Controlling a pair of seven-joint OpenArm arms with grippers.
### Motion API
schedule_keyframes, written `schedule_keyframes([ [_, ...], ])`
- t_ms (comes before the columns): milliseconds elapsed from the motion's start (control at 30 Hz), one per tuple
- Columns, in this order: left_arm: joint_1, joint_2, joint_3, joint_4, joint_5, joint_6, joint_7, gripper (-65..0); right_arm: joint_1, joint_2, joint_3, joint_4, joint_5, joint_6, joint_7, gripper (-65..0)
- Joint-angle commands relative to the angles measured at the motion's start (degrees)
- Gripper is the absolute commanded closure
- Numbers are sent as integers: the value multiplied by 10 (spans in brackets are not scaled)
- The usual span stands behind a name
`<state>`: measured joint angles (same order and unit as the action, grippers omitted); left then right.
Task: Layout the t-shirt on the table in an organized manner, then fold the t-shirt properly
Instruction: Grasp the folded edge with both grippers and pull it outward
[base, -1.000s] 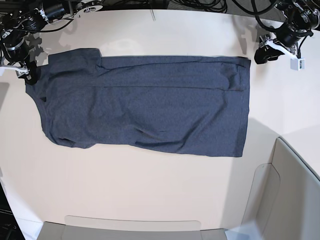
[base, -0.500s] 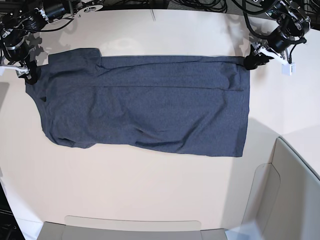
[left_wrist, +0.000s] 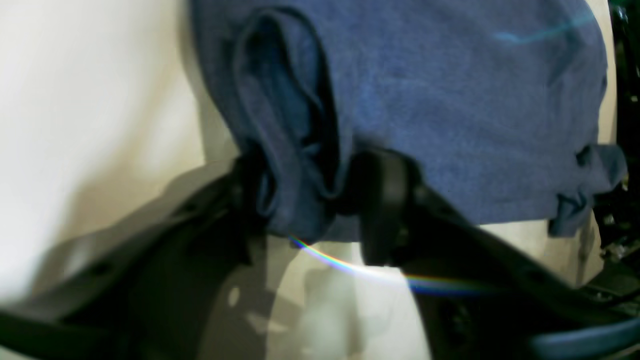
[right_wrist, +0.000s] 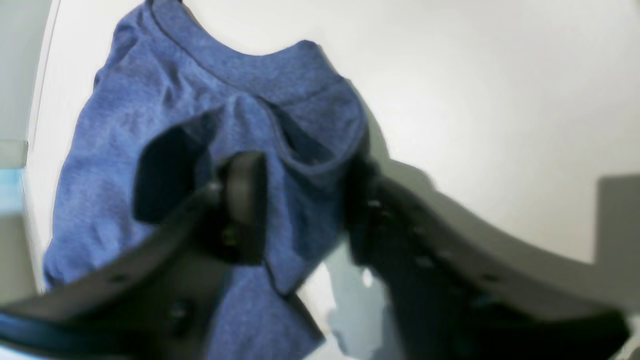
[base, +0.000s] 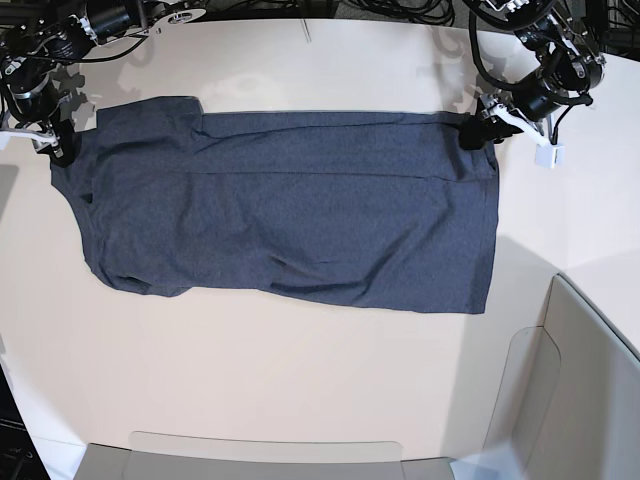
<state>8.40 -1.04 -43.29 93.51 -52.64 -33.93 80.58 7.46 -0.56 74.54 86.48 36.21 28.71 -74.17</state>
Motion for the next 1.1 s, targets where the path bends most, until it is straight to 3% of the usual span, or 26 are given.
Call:
schedule_keyframes([
  [0, -2, -5, 3, 9, -9, 0, -6, -185, 0, 2, -1, 3, -13, -1, -20, -128],
  [67, -2, -5, 5, 9, -9, 0, -6, -84, -5, 2, -1, 3, -13, -1, -20, -6],
  [133, -2, -7, 4, 9, -9, 0, -6, 0, -14, 2, -2, 3, -13, -1, -20, 0],
  [367, 4, -32, 2, 11, -9, 0, -6, 0, -52, 13, -15, 8, -10, -1, -20, 0],
  [633, 108, -50, -14, 63, -9, 0, -6, 0, -120, 31, -16, 8, -8, 0, -20, 0],
  [833, 212, -50, -11, 128, -9, -1, -73, 0, -188, 53, -14, 8, 46, -1, -20, 0],
  [1067, 222, -51, -10, 127, -9, -1, -82, 0, -220, 51, -12, 8, 63, -1, -20, 0],
])
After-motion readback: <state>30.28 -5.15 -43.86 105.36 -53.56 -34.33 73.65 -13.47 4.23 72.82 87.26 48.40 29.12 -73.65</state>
